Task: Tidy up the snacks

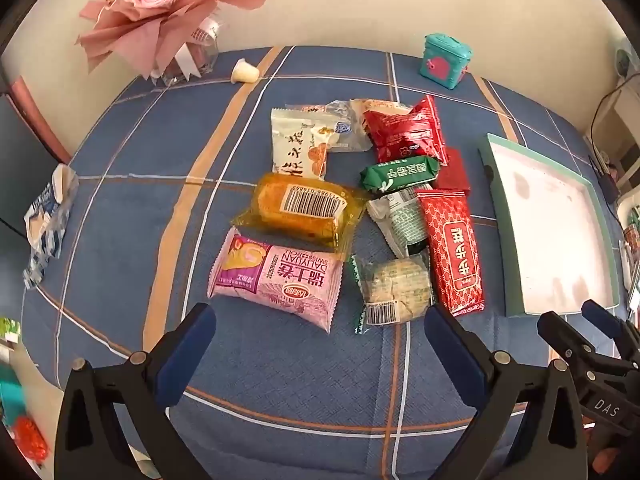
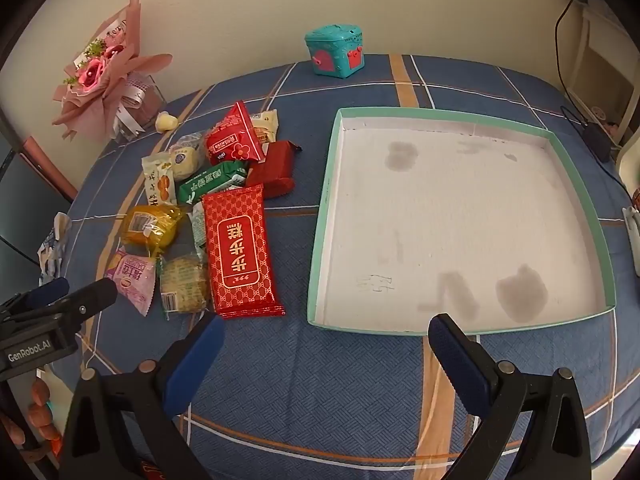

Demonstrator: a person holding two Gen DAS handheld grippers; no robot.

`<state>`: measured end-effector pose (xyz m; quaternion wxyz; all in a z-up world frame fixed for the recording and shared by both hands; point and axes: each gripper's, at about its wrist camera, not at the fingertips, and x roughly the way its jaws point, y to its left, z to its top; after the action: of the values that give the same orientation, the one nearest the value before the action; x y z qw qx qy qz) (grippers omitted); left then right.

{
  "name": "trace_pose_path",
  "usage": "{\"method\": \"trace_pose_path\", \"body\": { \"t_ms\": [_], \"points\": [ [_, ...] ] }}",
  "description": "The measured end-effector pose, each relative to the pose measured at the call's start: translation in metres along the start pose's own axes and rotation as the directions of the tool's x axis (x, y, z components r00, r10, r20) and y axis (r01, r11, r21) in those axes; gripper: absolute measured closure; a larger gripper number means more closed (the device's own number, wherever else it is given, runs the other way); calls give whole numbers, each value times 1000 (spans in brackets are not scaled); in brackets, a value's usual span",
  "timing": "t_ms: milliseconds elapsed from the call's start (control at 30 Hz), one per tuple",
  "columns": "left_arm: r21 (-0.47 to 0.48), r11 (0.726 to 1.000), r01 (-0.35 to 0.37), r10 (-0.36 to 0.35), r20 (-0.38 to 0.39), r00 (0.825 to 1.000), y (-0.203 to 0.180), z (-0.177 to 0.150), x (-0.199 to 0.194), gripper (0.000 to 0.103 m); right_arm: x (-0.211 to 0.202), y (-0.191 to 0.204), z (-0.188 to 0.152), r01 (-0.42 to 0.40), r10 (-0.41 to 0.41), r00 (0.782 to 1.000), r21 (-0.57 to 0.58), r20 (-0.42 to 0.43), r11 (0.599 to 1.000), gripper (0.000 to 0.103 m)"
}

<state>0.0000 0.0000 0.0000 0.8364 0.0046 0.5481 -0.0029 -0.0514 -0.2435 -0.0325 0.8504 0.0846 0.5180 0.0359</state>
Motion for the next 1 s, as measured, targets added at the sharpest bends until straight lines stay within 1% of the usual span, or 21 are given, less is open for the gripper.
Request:
{"method": "trace_pose_path", "body": {
  "t_ms": [233, 367, 633, 1000],
  "points": [
    [-59, 998, 20, -20, -4, 1000, 11, -1, 0, 0, -1, 0, 0, -5, 5, 1000, 1, 2, 1000, 0],
    [-68, 997, 25, -27, -20, 999, 12, -1, 1, 0, 0, 0, 0, -6, 6, 1000, -2, 2, 1000, 0],
    [-56, 998, 14, -16, -48, 999, 9, -3, 4, 0, 0, 0, 0, -6, 6, 1000, -1, 2, 1000, 0],
    [-86, 996, 39, -41, -23, 999, 11, -4, 6, 0, 0, -1, 0, -6, 6, 1000, -2, 1, 1000, 0]
  ]
}}
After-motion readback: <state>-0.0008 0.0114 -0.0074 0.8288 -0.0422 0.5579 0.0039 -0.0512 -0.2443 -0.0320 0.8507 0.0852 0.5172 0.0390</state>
